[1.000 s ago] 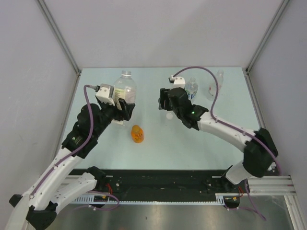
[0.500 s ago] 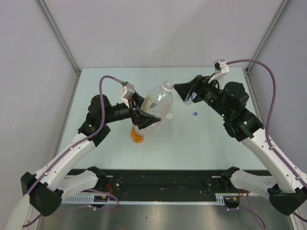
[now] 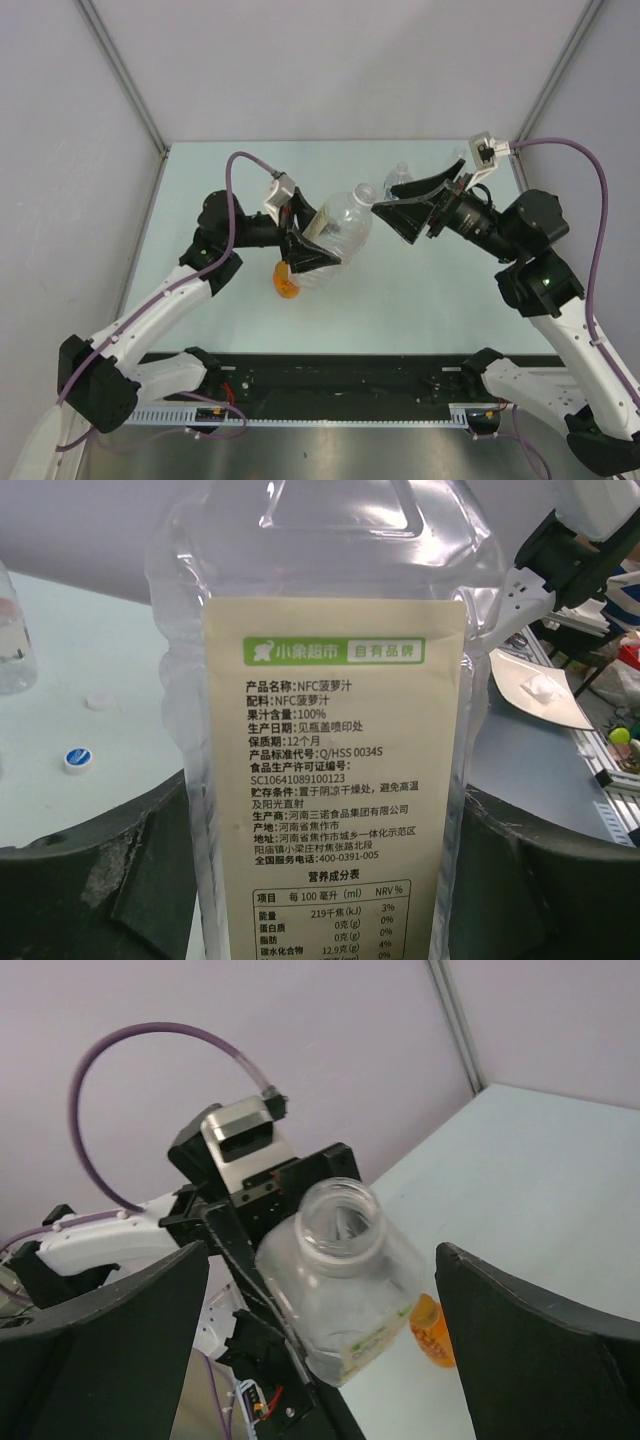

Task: Unscrew the bottle caps

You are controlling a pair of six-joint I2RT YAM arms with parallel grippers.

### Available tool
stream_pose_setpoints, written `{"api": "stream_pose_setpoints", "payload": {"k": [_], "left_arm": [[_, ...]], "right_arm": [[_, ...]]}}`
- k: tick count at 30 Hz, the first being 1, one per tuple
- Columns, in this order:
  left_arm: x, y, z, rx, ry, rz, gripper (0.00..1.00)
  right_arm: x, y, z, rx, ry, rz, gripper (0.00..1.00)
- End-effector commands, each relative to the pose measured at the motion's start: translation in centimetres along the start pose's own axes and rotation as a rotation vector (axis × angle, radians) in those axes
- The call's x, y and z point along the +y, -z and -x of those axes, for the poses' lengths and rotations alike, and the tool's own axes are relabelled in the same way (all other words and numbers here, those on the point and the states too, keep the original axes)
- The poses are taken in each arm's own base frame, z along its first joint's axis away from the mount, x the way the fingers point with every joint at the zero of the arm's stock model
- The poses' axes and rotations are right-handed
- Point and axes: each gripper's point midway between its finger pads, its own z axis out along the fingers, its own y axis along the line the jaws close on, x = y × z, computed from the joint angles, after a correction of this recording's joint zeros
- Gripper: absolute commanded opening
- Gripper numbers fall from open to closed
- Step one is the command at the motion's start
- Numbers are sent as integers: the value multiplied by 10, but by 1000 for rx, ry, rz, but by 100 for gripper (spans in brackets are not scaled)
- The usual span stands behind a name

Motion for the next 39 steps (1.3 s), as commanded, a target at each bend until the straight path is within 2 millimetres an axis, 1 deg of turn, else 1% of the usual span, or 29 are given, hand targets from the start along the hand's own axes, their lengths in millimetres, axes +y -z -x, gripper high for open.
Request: {"api": "stream_pose_setpoints", "payload": {"k": [1,4,8,11,18,20,24,29,32,33,35,36,38,39], "left_arm": [[-7,-3,12,-6,-56,-51,0],[-9,-5,10,-3,-51,-62,0],[-12,-5,10,-3,-57,-71,0],[-14,-6,8,5,-57,-74,1],[-17,-9,-2,31,-51,-81,2],[-17,-10,-4,36,-49,-81,2],[-16,-9,-3,36,-56,-71,3],[-14,-9,-2,33,-70,-52,4],[-12,-9,0,29,-73,-41,4],[-12,-10,1,26,-77,-40,4],[-11,-10,1,22,-76,-38,4],[-11,-10,2,18,-79,-37,4],[-12,-10,3,16,-80,-37,4],[-11,-10,4,12,-83,-34,4]], "right_arm": [[18,7,7,-15,36,73,99],[13,3,2,6,36,66,98],[-5,-9,-14,65,11,26,97],[-12,-14,-17,74,9,8,96],[-15,-21,-22,79,19,1,93],[-15,-23,-24,83,23,4,89],[-14,-25,-30,102,27,9,78],[-11,-24,-36,125,36,14,75],[-11,-22,-40,137,41,5,65],[-10,-21,-42,142,41,6,60],[-13,-20,-44,148,44,-7,56],[-13,-19,-44,147,44,-9,52],[-13,-17,-44,142,45,-12,50],[-14,-17,-46,145,45,-15,44]]}}
